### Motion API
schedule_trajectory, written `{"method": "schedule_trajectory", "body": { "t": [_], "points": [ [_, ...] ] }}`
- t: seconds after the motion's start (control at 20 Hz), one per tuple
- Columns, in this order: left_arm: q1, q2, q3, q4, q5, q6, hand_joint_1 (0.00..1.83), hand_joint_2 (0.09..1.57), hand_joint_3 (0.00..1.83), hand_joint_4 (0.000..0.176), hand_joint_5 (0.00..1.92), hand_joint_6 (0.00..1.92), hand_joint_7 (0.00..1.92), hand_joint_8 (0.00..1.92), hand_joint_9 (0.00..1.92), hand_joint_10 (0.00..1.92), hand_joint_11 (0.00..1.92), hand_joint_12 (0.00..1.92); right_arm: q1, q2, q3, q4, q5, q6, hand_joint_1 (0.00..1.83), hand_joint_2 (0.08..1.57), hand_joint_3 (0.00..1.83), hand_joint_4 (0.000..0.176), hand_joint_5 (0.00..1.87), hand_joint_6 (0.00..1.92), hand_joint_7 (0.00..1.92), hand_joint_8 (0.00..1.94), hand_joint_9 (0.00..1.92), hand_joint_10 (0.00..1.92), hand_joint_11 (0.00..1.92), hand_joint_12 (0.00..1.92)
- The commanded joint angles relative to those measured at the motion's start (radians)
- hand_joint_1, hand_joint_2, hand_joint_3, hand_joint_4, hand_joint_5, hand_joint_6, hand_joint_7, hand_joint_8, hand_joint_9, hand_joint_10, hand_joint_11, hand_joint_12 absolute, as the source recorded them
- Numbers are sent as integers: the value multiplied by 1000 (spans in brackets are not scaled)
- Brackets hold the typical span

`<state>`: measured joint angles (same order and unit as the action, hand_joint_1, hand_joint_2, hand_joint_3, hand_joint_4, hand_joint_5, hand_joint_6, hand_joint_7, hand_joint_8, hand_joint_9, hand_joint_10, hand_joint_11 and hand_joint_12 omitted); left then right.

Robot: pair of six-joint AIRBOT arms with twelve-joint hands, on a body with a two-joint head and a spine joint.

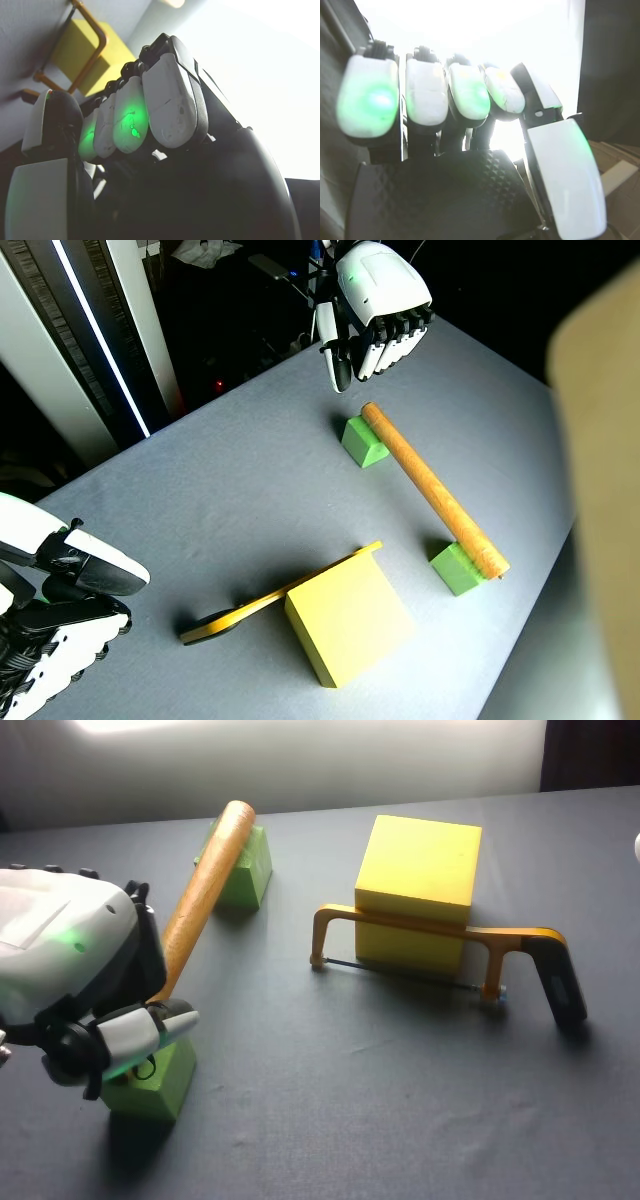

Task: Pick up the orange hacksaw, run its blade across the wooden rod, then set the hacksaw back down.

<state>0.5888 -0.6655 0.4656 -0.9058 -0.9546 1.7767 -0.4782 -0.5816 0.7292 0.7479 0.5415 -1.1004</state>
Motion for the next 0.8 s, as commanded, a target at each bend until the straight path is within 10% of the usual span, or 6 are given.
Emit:
{"method": "schedule_trajectory", "body": {
  "t": [0.0, 0.1, 0.55, 0.75],
  "points": [
    [-7, 3, 6, 58, -94, -4, 0, 964, 411, 0, 146, 58, 140, 48, 105, 78, 0, 387, 6, 6, 4, -19, 102, 3, 160, 1161, 204, 0, 248, 125, 233, 71, 140, 242, 0, 899],
    [-7, 3, 13, 70, -99, -11, 0, 1162, 54, 0, 165, 3, 142, 2, 118, 2, 0, 351, 5, 6, 4, -19, 102, 2, 141, 1259, 2, 0, 308, 3, 272, 3, 225, 45, 0, 881],
    [15, 18, -5, -3, -67, 6, 0, 1232, 5, 0, 186, 1, 147, 1, 111, 2, 0, 219, 12, -14, 59, 126, -32, -45, 104, 1222, 0, 0, 240, 3, 224, 3, 208, 6, 0, 706],
    [54, 18, -10, -13, -65, 4, 0, 1262, 5, 0, 183, 4, 153, 3, 101, 2, 0, 104, 22, -35, 78, 170, -87, -55, 897, 1112, 0, 0, 201, 3, 150, 1, 138, 2, 0, 566]
  ]
}}
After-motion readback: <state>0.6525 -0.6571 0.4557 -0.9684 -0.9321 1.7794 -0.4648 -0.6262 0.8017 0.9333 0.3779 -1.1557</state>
